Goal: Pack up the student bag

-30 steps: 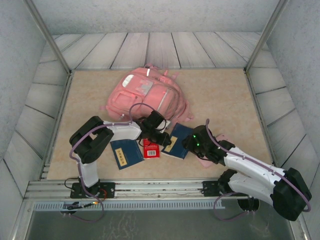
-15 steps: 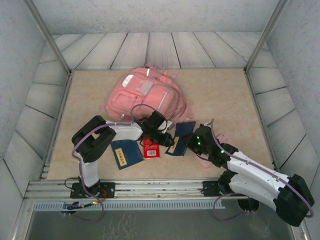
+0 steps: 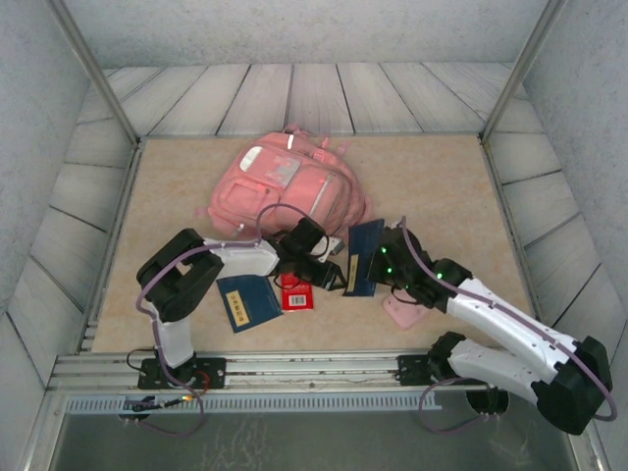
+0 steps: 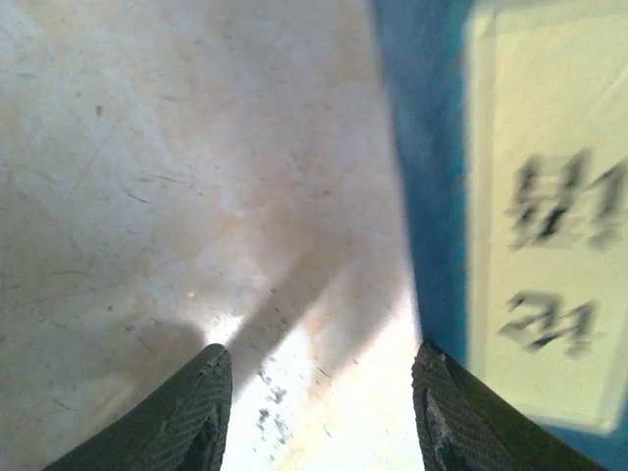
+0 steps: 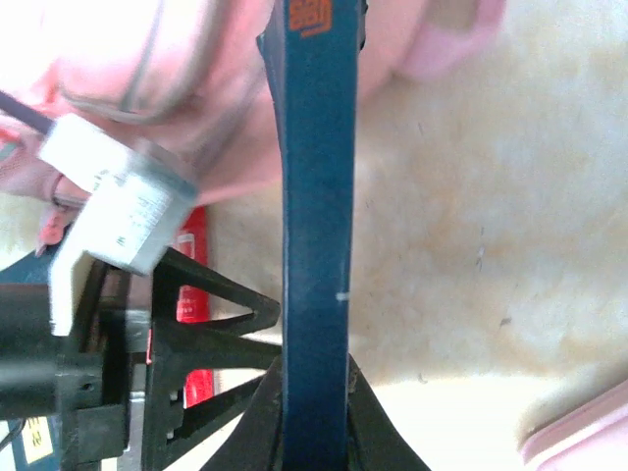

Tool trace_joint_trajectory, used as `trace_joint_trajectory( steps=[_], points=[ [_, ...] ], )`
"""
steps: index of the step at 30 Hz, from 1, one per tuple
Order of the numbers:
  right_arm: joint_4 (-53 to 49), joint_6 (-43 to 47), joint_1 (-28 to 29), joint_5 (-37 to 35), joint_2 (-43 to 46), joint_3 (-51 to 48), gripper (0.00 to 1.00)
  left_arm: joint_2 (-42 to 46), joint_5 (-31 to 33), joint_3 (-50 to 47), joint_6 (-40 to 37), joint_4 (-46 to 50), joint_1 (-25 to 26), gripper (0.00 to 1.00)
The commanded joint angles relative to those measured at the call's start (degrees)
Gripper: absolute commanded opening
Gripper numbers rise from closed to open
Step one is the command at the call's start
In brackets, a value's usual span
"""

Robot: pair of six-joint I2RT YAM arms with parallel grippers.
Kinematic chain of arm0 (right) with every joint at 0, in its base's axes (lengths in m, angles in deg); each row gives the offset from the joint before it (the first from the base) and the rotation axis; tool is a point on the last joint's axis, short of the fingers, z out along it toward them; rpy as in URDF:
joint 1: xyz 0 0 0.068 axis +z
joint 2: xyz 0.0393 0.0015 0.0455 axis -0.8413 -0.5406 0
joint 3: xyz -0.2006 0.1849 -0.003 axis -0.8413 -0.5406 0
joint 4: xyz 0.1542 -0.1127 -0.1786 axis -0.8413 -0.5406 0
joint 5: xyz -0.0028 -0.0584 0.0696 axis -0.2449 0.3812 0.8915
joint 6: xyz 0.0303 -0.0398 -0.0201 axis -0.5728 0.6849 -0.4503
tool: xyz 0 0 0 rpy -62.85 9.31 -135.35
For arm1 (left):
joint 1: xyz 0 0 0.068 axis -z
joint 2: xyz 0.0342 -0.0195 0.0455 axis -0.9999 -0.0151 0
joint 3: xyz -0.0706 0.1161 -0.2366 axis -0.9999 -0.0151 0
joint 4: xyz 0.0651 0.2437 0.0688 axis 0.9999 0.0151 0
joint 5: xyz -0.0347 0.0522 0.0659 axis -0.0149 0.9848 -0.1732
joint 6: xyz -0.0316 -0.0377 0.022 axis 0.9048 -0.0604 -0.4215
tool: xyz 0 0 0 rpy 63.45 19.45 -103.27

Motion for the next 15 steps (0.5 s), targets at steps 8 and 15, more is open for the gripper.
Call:
trace_joint_trajectory(
  steps=[8, 15],
  points=[
    [-12.8, 29.7, -5.0, 15.1, -6.8, 17.6, 0.02, 19.1, -5.6, 2.1, -7.3, 13.0, -9.8, 0.69],
    [-7.2, 40.1, -5.1, 34.1, -15.0, 18.1, 0.00, 28.3, -3.6, 4.2, -24.2, 30.2, -18.0, 0.78]
  ],
)
